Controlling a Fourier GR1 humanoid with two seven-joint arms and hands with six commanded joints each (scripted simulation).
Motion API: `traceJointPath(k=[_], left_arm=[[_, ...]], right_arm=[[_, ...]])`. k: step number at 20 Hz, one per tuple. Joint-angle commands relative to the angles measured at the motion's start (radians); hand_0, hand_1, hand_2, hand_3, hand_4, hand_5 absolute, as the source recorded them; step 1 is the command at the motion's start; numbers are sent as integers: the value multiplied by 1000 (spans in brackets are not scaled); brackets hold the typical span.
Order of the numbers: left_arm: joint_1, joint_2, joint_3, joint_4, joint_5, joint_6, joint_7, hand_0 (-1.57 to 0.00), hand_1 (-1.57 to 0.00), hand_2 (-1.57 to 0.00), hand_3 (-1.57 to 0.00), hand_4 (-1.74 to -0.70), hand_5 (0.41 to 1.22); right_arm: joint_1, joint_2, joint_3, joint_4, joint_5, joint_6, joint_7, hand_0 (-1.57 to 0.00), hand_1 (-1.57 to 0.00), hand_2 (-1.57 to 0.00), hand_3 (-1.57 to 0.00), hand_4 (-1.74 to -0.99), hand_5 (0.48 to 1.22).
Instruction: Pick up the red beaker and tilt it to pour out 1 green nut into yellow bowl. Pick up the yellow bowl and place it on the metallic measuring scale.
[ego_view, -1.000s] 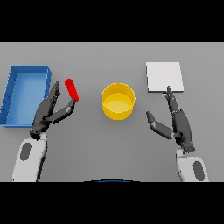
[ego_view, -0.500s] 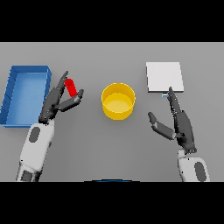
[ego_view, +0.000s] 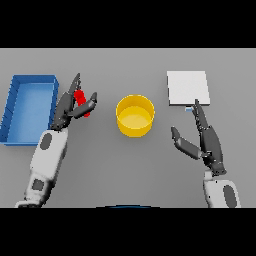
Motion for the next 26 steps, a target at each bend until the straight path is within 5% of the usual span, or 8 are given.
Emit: traceJointPath(k=[1,4,7,11,14,19,26], left_arm=[[-8,-9,11,22,11,0,-14,1,1,-6,1,-1303,719],[-30,-31,32,68,22,21,-55,-207,-230,-287,-254,-1401,787],[-48,-44,26,96,-19,101,-43,-755,-783,-844,-884,-1519,999],[-62,-38,1,108,-51,111,-58,-1237,-1248,-1273,-1154,-1636,1130],[-66,-39,-2,102,-54,116,-48,-1400,-1406,-1419,-1357,-1542,1174],[-62,-43,37,21,67,26,-78,-1515,-1517,-1521,-1501,-1676,1144],[-65,14,-17,-99,29,-12,14,-1556,-1557,-1558,-1553,-1724,1132]], right_arm=[[-1,1,0,1,4,-4,1,1,1,1,1,-1246,646],[5,7,7,-7,8,-6,-2,1,1,1,1,-1240,645],[17,0,2,-1,3,-1,-10,1,1,1,1,-1239,648],[-8,5,1,-1,10,-11,9,1,1,1,1,-1242,650],[4,9,4,7,-5,5,-12,1,1,1,1,-1255,644],[8,-1,1,-5,2,1,-11,1,1,1,1,-1238,643],[3,-9,2,20,28,-10,-45,1,1,1,1,-1219,656]])
